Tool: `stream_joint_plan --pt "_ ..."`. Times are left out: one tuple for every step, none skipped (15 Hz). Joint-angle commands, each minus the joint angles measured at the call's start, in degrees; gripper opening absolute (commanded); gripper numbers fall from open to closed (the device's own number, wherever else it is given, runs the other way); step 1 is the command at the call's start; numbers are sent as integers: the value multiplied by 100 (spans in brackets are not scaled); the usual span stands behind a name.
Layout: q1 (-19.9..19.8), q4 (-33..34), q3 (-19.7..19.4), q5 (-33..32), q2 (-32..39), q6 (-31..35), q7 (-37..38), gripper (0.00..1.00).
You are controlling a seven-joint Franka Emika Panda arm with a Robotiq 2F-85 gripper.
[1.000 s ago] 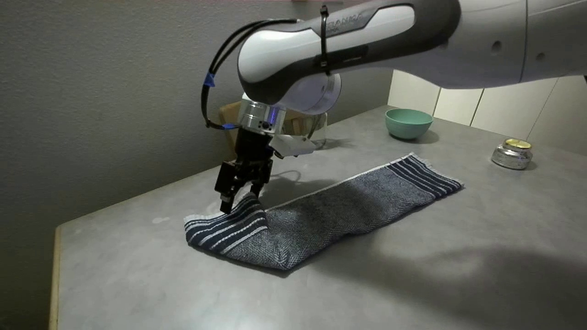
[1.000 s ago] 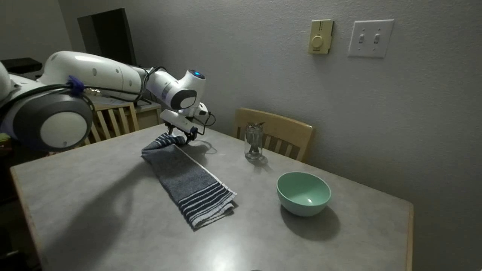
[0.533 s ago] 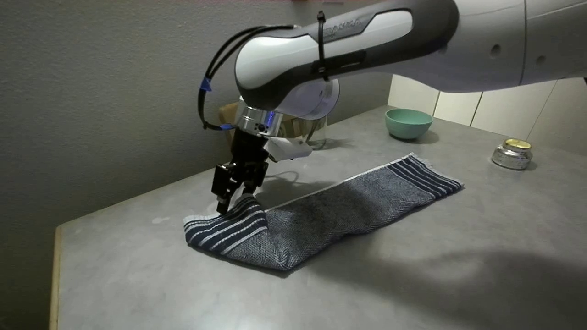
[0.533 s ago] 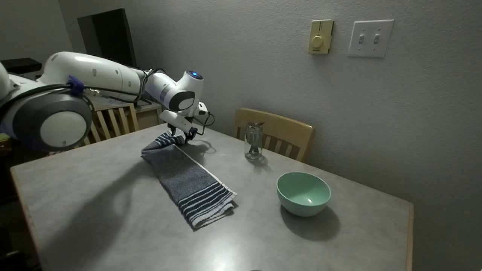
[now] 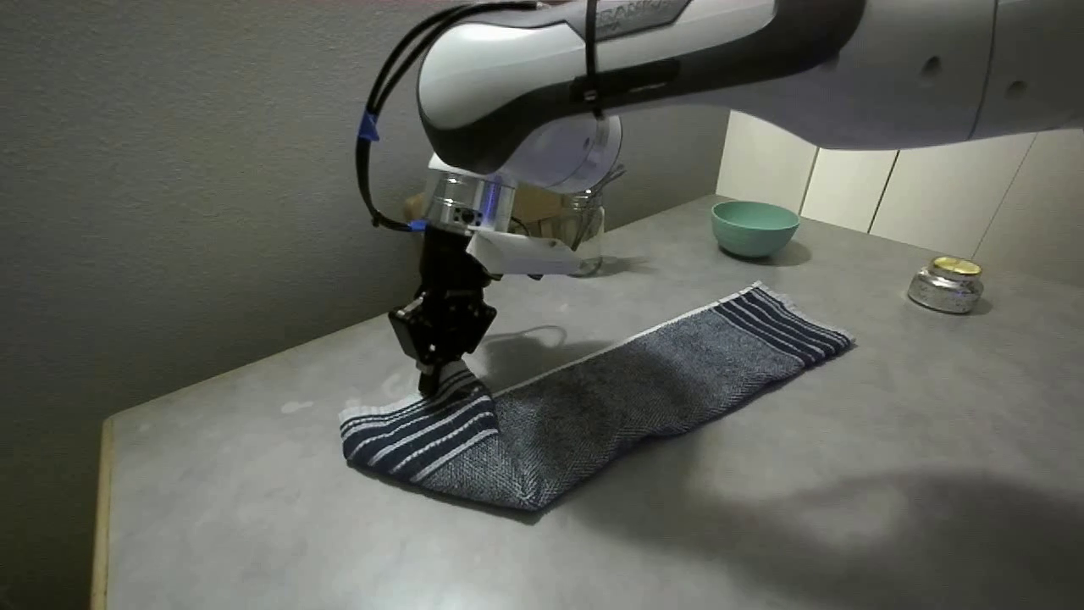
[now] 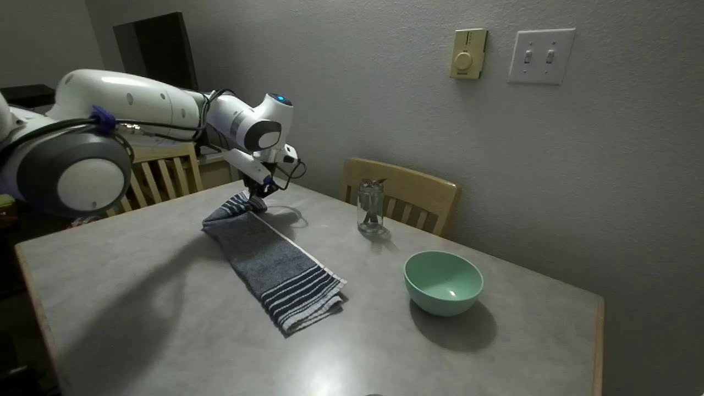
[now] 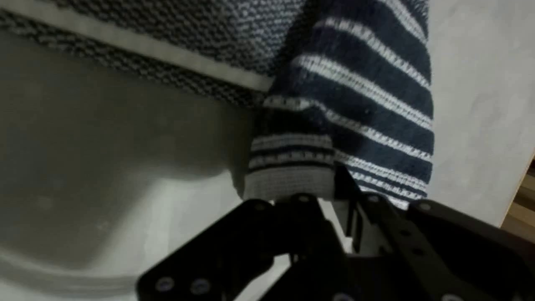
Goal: Unfold the towel from right to left
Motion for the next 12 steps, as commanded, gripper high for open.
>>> stream_joint_plan --pt "23 -147 -67 -92 -261 -457 501 0" --pt "31 -140 -65 -80 -285 -512 633 0" --pt "33 -142 -28 -49 -324 -597 683 0" --pt "34 -141 13 -15 -352 -670 688 0" --pt "41 -139 53 18 -380 -738 672 0" --pt "48 -134 106 61 -392 -778 607 0" --pt "53 -127 171 111 -398 -803 536 0" --pt "60 -118 272 185 -404 -834 442 0" --pt "56 -112 413 294 -397 -848 283 0" --pt "49 -111 545 403 -392 -862 147 0" --pt "36 -111 705 545 -372 -880 -43 0" --pt "26 -119 836 673 -356 -916 -201 0"
